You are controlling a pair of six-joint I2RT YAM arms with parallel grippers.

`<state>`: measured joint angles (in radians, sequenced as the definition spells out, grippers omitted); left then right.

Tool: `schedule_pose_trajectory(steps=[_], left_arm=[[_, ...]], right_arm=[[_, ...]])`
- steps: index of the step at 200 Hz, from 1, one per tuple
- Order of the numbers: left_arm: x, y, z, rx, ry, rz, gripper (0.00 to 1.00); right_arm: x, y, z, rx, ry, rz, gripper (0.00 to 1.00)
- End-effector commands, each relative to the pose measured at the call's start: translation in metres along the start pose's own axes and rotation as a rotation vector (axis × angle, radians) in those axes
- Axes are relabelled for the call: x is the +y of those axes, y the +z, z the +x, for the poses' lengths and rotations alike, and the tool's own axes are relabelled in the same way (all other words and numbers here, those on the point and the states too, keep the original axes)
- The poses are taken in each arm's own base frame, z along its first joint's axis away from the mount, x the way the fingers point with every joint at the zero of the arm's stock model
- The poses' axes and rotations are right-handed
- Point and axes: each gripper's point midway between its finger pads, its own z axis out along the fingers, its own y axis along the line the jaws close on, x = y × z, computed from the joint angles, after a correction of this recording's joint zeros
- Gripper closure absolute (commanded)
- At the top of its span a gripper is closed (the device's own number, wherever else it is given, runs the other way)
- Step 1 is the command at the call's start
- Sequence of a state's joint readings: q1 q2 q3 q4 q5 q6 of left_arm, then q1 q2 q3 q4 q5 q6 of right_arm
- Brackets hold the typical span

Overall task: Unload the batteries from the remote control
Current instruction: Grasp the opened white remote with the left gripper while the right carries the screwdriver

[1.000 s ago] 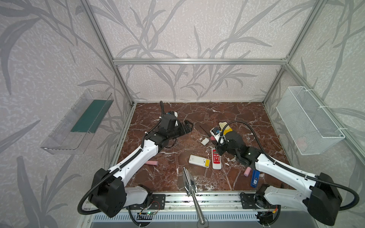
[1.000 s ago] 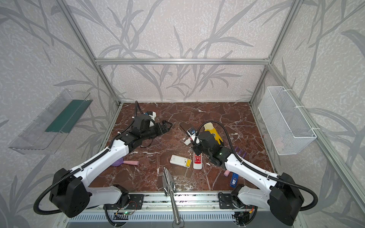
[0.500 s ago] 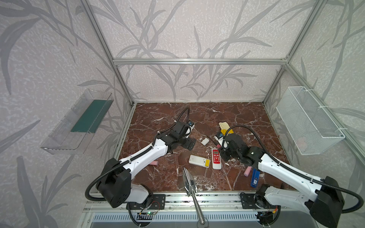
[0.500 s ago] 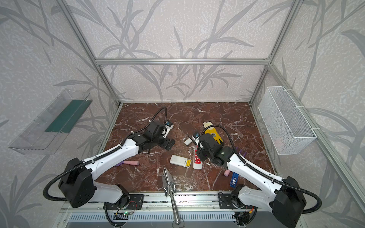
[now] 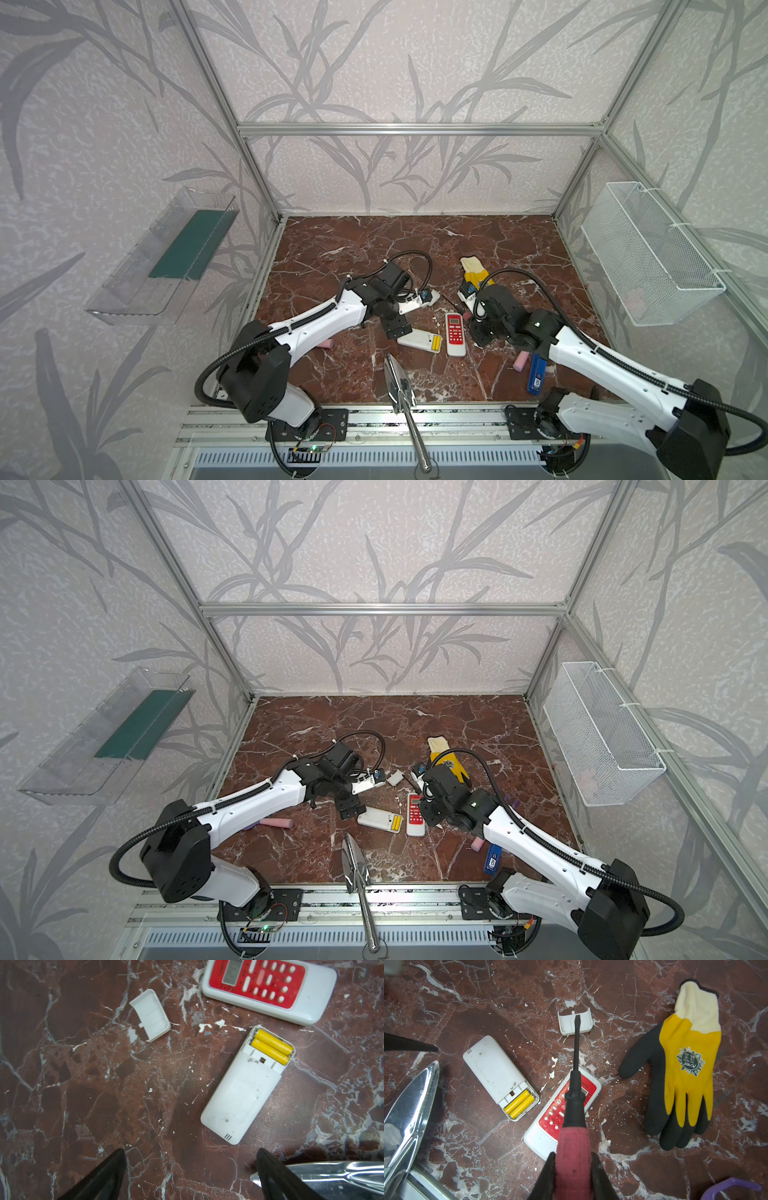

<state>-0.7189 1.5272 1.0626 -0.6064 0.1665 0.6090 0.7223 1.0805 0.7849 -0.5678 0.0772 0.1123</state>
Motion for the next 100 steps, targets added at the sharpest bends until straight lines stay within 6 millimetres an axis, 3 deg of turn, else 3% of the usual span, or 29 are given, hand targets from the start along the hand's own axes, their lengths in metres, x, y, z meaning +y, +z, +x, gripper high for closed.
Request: schedule_pose_trajectory(steps=[1, 62, 100], left_arm=[[-0.022, 0.010, 0.000, 0.046, 0.131, 0.105, 0.03], [-0.035, 0.052, 0.005, 0.193, 0.177, 0.149, 0.09], [-0.038, 0.062, 0.005, 0.203, 0.194, 0.164, 0.13]], right_arm=[[-0.003, -0.013, -0.012, -0.041, 0.041, -0.003, 1.00], [-0.010, -0.018, -0.012, -0.061, 0.070, 0.004, 1.00], [-0.012, -0.018, -0.010, -0.064, 0.081, 0.009, 1.00]])
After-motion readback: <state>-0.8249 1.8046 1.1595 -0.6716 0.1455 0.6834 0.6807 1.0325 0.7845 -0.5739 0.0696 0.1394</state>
